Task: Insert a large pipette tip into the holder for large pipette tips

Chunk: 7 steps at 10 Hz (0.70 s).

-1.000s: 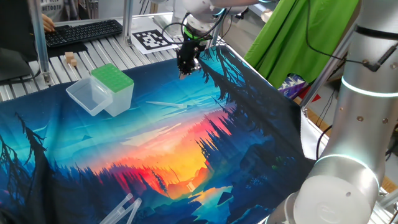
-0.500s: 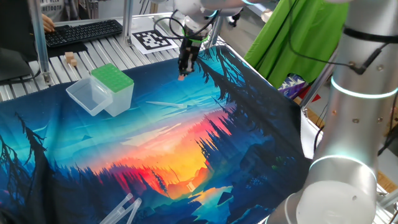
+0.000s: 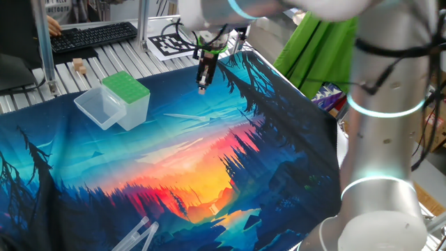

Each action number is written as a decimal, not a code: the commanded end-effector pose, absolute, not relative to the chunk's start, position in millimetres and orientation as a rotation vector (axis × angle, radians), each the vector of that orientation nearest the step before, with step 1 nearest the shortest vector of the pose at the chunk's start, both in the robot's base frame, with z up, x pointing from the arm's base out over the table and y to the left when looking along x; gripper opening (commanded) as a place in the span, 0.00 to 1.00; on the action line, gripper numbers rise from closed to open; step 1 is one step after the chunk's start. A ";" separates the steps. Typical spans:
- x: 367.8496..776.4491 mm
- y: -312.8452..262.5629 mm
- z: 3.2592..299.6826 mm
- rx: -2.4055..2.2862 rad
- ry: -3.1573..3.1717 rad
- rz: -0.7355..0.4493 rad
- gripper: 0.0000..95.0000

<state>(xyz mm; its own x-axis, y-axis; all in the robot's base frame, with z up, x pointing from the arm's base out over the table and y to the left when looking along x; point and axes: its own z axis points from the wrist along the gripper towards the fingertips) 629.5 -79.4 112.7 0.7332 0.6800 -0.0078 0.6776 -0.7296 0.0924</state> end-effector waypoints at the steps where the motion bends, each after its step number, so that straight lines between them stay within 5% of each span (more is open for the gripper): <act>1: 632.0 -80.0 109.1 2.888 1.242 0.073 0.00; 7: 630.3 -79.4 99.4 2.887 1.269 0.067 0.00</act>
